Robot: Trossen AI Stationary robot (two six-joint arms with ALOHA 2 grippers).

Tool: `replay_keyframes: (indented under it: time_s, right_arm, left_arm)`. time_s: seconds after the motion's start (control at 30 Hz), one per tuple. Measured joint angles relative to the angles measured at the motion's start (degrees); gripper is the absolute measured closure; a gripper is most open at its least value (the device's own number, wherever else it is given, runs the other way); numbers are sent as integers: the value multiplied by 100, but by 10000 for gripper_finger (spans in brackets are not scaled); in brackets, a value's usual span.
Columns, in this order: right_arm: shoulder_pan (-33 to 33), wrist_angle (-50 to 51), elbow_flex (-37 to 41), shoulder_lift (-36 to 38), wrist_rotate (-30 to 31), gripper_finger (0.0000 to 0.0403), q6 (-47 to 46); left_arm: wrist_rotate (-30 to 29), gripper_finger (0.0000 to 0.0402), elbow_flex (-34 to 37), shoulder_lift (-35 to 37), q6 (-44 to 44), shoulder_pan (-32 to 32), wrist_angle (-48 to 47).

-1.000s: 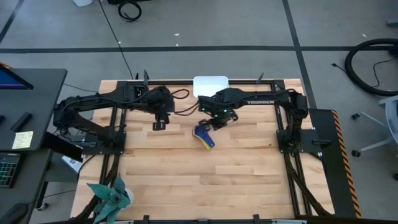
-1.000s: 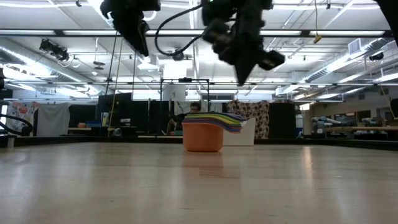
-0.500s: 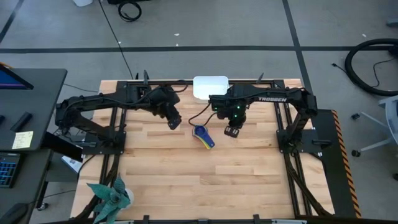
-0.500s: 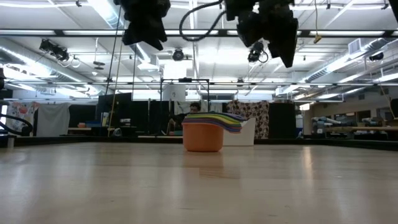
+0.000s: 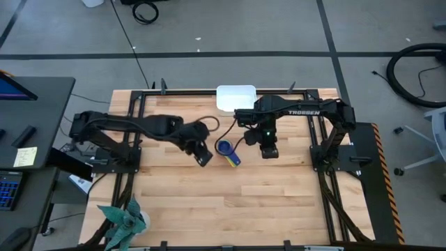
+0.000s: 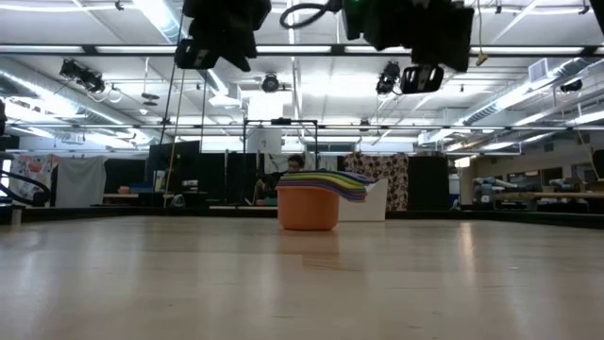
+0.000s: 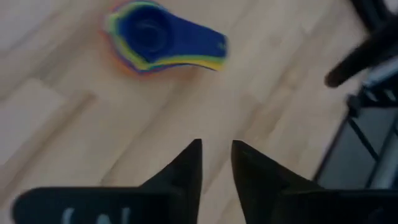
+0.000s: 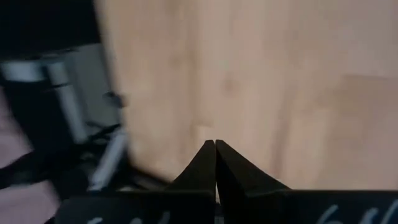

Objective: Nest measuring cups in basket
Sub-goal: Put the nested measuring cups into the white bin

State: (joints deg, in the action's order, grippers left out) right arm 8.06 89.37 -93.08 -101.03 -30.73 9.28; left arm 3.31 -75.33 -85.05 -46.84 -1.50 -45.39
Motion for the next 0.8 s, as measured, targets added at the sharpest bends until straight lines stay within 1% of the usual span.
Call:
replay_keyframes:
  time_s: [0.1,0.17,0.2,0.27,0.37,0.43,0.5,0.57,0.67,0.8]
  right_arm:
    - [-17,59,0,13,-855,398,98]
    - [-79,55,4,101,-1354,400,121]
    - [-124,59,4,178,-1553,400,148]
    - [-223,68,4,371,-1792,400,164]
    - [-369,78,-6,764,-1842,400,152]
    - [-452,30,-12,1125,-1734,401,122]
    - [-525,-105,-15,1515,-1452,401,99]
    - [-586,-429,-15,1862,-928,401,-63]
    - [-626,-1154,52,2335,-208,399,-619]
    - [-606,-1533,351,2904,628,398,-1134]
  left_arm:
    - [55,353,-7,-176,179,-165,132]
    - [75,384,-7,-322,166,-261,121]
    - [89,391,0,-369,106,-311,107]
    - [100,393,0,-465,60,-410,172]
    - [62,395,0,-601,10,-517,394]
    - [-55,397,0,-691,-110,-554,627]
    - [-212,397,0,-769,-235,-554,824]
    - [-338,398,0,-854,-402,-548,1130]
    - [-436,398,0,-994,-769,-510,1545]
    - [-531,399,-1,-1153,-1407,-517,1834]
